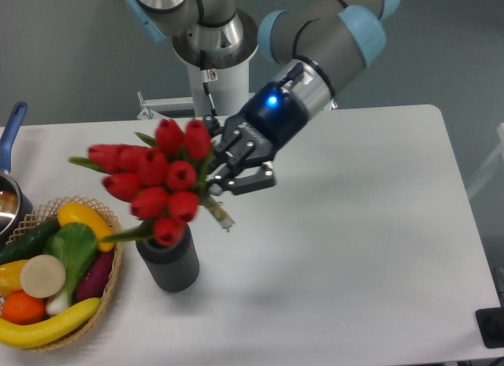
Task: Insert the flowers into the vase
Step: 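Carry the tulips toward the dark grey vase, tilting stems downward, then lower the tulip stems into the vase opening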
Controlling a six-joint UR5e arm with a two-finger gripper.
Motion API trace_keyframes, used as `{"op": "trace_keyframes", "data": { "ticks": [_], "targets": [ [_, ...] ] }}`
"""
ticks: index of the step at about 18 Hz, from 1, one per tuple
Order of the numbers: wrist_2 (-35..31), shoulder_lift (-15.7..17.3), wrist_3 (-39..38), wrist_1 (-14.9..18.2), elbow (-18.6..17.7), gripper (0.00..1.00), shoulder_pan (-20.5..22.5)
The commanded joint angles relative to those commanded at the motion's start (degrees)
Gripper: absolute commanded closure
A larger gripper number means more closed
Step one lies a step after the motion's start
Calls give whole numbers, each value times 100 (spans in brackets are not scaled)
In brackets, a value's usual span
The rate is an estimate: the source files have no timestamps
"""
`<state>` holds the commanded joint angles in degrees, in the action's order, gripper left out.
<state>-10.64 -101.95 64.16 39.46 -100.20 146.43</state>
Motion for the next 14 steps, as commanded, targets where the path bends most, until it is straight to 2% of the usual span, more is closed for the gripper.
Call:
{"op": "trace_keyframes", "data": {
  "ticks": [5,8,14],
  "targets": [
    [18,-17,9,0,-44,75,-185],
    [26,-175,17,0,-26,75,-273],
    [35,-272,9,0,-79,75,-396]
  ]
}}
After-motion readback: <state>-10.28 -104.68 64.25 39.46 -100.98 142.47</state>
